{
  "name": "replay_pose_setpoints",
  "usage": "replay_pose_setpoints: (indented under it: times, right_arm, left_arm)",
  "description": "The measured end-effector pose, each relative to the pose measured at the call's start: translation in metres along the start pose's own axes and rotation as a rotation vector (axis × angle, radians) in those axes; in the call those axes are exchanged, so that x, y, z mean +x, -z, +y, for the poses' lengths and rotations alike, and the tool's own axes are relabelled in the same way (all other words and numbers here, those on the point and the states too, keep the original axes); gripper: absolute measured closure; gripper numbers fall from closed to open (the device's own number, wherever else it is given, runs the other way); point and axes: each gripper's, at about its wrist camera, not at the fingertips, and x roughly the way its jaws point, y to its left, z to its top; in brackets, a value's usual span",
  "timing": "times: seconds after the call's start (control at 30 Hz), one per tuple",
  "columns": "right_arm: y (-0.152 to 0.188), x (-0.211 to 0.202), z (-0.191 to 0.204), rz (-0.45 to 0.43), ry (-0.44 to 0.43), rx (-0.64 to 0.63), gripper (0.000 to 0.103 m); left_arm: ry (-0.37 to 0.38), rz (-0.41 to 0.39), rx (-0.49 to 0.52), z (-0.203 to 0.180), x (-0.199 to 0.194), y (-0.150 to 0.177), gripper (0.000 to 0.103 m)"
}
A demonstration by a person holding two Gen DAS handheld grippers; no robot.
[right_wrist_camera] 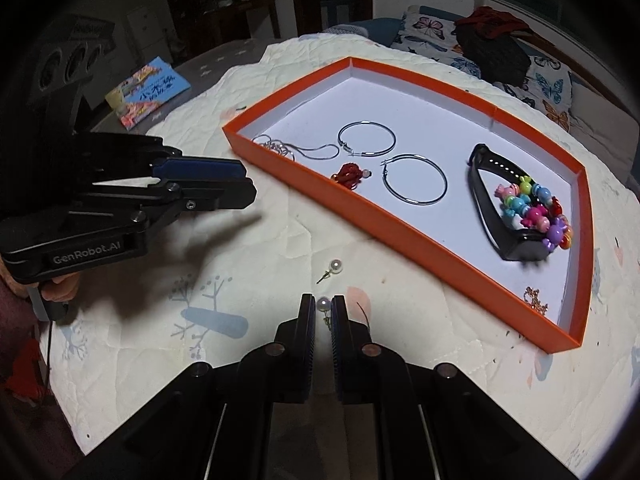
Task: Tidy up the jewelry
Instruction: 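Carry silver ring into tray and release it while right carries pearl stud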
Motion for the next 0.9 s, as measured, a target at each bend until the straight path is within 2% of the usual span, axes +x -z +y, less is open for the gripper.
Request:
replay_pose_setpoints:
  times: [0.4, 0.6, 0.77, 0.9]
  right_arm:
    - [-0.006, 0.005, 0.009, 0.053, 0.035, -0.100, 0.093]
    - [-0.008, 0.006, 0.004, 0.074, 0.011, -0.084, 0.093]
    - [-0.016, 0.009, 0.000, 0.139, -0.025, -0.081, 0.092]
    - [-0.019, 0.012, 0.015, 0.174, 0.031, -0.164, 0.093]
  left_arm:
    - [0.016, 0.012, -0.009, 0.006, 0.005, 0.004, 0.084]
    - [0.017, 0.014, -0.008, 0.005, 0.007, 0.004, 0.084]
    - [0.019, 0.020, -0.016, 0.005, 0.009, 0.005, 0.084]
    - [0.021, 0.023, -0.018, 0.005, 0.010, 0.005, 0.084]
